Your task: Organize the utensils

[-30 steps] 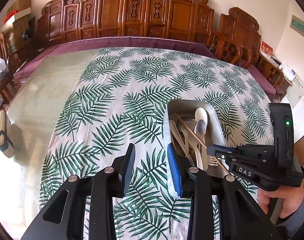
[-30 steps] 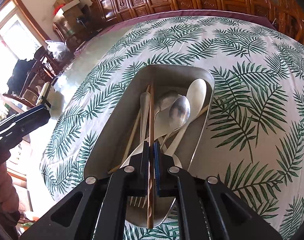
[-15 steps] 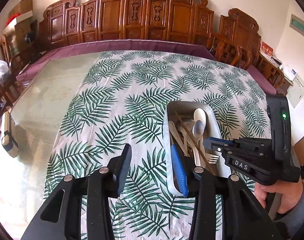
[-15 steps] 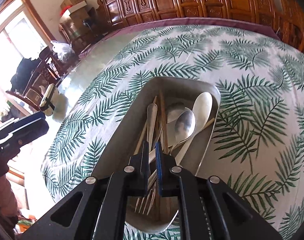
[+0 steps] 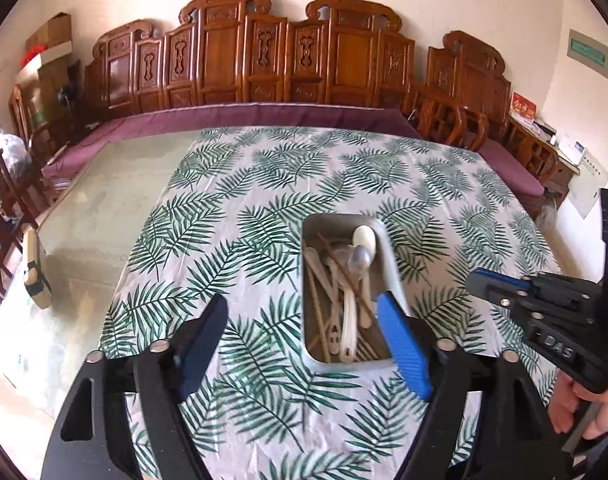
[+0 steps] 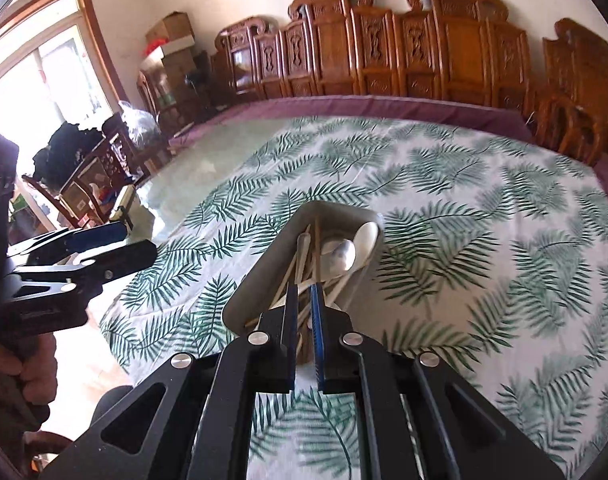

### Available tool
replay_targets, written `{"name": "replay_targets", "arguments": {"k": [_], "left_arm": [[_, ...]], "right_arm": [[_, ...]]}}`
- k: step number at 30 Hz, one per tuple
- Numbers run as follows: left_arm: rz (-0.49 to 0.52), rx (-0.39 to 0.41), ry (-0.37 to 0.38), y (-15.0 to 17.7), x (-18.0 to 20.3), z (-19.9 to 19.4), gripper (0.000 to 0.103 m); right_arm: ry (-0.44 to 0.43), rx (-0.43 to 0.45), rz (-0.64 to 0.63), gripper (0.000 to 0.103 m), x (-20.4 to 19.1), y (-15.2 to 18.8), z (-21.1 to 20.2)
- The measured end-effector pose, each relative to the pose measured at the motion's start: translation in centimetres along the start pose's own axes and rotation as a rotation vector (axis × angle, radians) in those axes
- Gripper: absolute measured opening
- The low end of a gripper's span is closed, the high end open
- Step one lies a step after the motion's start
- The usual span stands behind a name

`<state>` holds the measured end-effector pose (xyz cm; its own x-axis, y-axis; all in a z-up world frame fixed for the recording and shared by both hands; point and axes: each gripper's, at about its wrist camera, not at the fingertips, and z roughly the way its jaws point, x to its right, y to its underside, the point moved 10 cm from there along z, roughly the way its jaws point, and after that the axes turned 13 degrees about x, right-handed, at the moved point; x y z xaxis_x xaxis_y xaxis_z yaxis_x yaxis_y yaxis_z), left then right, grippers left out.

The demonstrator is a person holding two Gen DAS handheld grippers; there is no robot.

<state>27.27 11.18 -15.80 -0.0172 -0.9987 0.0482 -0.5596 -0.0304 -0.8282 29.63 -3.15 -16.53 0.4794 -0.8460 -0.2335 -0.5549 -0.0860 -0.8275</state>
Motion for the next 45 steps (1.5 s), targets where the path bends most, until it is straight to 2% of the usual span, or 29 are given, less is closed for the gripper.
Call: {"name": "replay_targets", "arguments": {"k": [1,3,6,7,11,15,17,20,23,32,45], "left_arm": [[0.001,0.005,0.002,0.0,0.3,-0.4,0.082],[0.008,0.022,0.003,-0.1,1.4,-1.4,0.083],[0.017,0.030,-0.004,0.1,2.6,-2.4,0.095],[0.020,0.036,-0.006,0.1,3.0,-2.7,0.095],[0.023,0.038,-0.009,0.6,4.4,-3.7,0.095],[0.016,0.051,-0.014,1.1,5.5,-5.0,0.095],[0.025,0.062,-0.025,1.3,6.0,-5.5,0.095],[0.032,0.077,-0.028,1.5,6.9,-6.7,0.095],[0.033,0.082,-0.018,1.6,8.2,-7.7,0.095],[0.071,0.163,0.014,-0.2,11.4,-11.4,0.095],[0.060,0.273,0.023,-4.8,13.7,-16.1,0.095]], "right_arm": [[0.012,0.012,-0.004,0.013,0.2,0.0,-1.0],[0.030,0.040,-0.008,0.021,0.6,-0.1,-3.1],[0.054,0.065,-0.004,0.023,1.2,0.1,-5.7],[0.061,0.070,-0.002,0.026,1.4,0.2,-6.4],[0.107,0.105,-0.008,0.051,2.5,0.8,-9.7],[0.153,0.136,-0.013,0.071,3.4,1.4,-12.6],[0.179,0.157,-0.010,0.084,3.9,1.7,-14.1],[0.221,0.187,-0.005,0.095,4.7,2.0,-16.2],[0.258,0.211,-0.002,0.100,5.4,2.2,-17.9],[0.324,0.262,0.008,0.100,6.2,1.7,-21.6],[0.343,0.405,-0.045,0.100,3.9,-3.1,-27.1]]}}
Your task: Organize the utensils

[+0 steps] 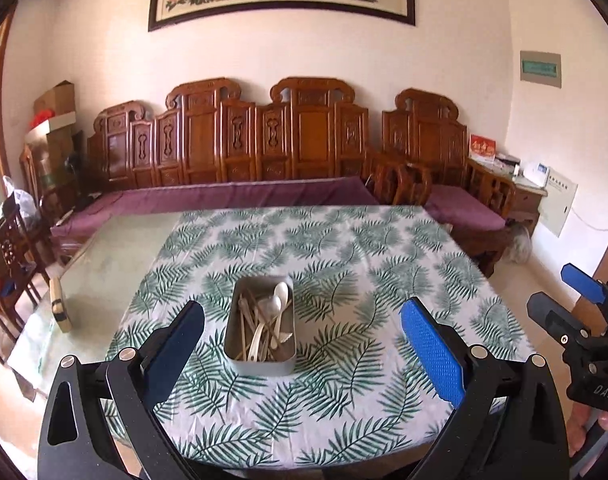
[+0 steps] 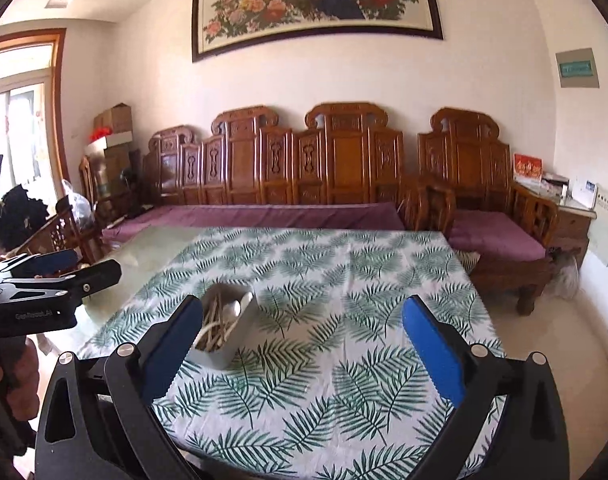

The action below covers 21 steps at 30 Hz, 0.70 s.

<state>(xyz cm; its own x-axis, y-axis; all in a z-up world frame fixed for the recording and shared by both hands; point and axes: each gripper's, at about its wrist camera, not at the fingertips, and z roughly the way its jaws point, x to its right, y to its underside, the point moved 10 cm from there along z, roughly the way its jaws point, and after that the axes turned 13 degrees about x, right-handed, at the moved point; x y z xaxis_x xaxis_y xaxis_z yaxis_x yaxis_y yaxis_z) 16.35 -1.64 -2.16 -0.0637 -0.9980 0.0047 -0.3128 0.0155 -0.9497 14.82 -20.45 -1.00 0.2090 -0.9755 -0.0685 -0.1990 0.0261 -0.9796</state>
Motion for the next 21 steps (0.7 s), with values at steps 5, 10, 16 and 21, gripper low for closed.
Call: {"name": "replay_targets", "arguments": {"k": [5,10,16,21], "left_arm": [[0.012,0.051,-0.002,-2.1,0.4,-1.7,0.095],[0.010,0.083,0.003,-3.1,0.5,-3.1,0.095],[0.006,0.085,0.009,-3.0,0.7,-3.6,0.095],[0.005,0.084,0.011,-2.8,0.7,-3.5,0.095]], "right_arm": [[0.008,0.052,-0.014,0.100,-0.2,-2.3,-1.4],[0.014,0.089,-0.007,0.100,0.0,-3.8,-2.8],[0.021,0.101,0.000,0.100,0.3,-4.2,-3.1],[0.024,0.098,0.002,0.100,0.4,-4.2,-3.1]]}}
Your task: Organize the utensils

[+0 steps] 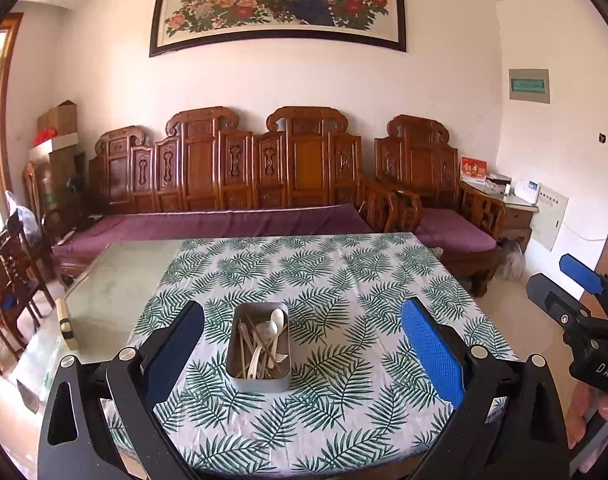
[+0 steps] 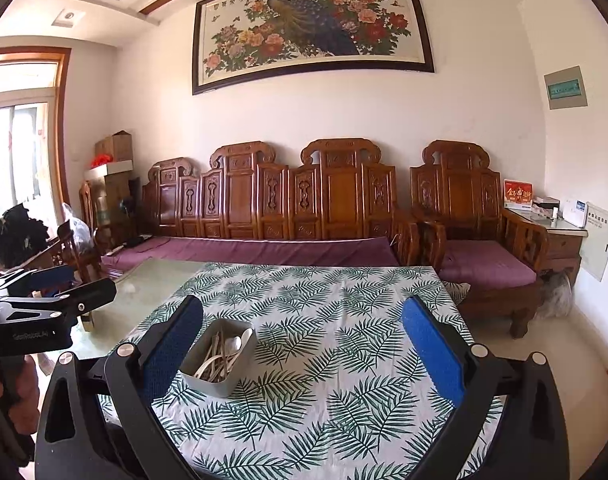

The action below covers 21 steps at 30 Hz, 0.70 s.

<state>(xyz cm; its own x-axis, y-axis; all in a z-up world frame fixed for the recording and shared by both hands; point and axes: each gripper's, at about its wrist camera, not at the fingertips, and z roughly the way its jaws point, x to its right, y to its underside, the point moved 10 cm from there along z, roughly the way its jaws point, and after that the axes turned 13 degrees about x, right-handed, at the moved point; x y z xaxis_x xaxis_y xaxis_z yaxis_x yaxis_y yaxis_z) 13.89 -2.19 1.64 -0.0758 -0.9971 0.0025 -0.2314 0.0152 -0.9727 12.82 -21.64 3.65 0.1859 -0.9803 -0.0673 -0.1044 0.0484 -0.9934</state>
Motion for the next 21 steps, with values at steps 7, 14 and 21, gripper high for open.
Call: {"name": "replay_targets", "arguments": {"k": [7,14,21], "left_arm": [[-0.001,-0.001,-0.003,0.15,-0.07,-0.06,0.095],[-0.003,-0.002,-0.004,0.22,-0.16,-0.11,0.095],[-0.001,0.002,-0.004,0.19,-0.31,-0.10,0.095]], "right_arm": [[0.006,0.002,0.001,0.100,0.05,0.04,-0.30],[0.008,0.000,0.001,0.100,-0.08,0.19,-0.40],[0.006,-0.002,0.002,0.100,-0.06,0.16,-0.30]]}}
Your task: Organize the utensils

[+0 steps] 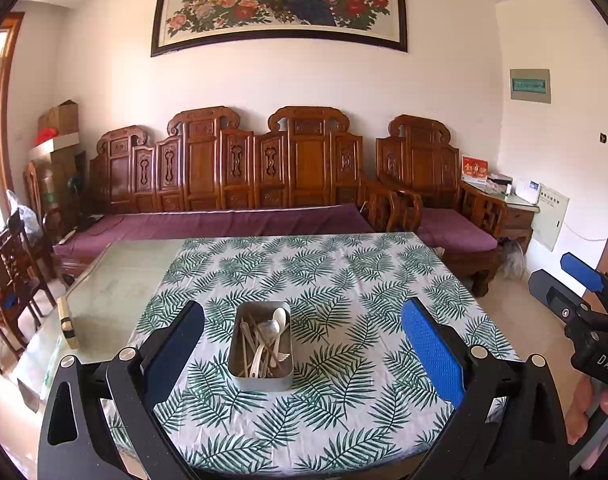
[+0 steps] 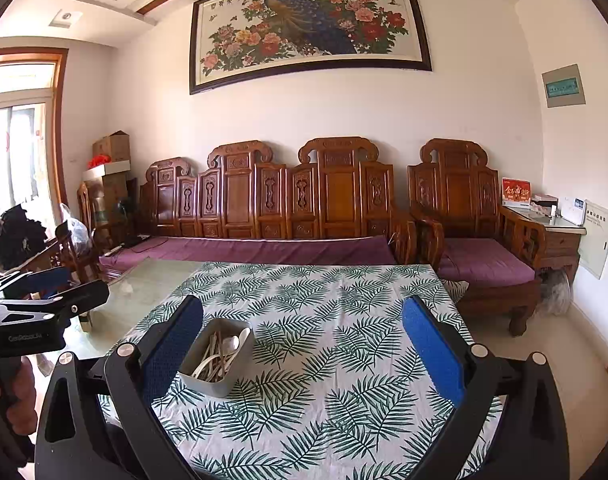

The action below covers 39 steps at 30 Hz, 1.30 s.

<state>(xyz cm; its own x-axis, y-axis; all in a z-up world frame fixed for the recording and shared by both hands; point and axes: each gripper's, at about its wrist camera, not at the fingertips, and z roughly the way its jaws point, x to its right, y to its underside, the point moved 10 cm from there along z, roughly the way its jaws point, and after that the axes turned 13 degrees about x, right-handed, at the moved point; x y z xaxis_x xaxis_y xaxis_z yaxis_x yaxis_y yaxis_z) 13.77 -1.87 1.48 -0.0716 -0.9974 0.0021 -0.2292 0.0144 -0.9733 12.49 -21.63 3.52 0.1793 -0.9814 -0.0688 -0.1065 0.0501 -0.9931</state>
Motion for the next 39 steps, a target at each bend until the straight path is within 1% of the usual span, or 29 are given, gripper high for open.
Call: {"name": "replay_targets", "arguments": {"k": [39], "left_arm": [[0.012,0.014,0.004,-0.21,0.65,-0.96,0.095]], "right_arm": [[-0.002,-0.003,0.004,0.100,-0.34,0.29,-0.05]]}}
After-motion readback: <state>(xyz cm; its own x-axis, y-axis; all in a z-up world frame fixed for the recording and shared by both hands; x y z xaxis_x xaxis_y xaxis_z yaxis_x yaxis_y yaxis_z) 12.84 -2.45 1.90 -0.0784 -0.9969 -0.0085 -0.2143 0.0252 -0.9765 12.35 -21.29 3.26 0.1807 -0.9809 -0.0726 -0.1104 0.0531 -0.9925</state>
